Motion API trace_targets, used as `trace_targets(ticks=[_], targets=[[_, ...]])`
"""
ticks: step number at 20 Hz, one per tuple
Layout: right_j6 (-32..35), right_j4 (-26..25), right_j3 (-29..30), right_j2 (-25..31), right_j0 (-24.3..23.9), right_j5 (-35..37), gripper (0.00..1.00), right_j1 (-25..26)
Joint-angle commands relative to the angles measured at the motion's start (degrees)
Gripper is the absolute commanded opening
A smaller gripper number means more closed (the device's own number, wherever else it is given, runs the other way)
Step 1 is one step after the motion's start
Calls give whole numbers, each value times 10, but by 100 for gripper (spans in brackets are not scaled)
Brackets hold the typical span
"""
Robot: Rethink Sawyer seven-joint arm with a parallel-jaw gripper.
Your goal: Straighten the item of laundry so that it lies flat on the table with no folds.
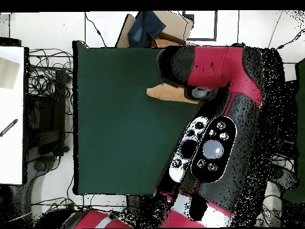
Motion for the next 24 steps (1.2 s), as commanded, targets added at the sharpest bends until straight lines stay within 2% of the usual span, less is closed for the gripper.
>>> trace_targets(ticks=[1, 12, 24], targets=[[165, 0, 180, -20, 10, -45, 0, -62], [151, 9, 142, -14, -3, -44, 0, -27], [176, 8, 181, -22, 7, -80, 0, -40]])
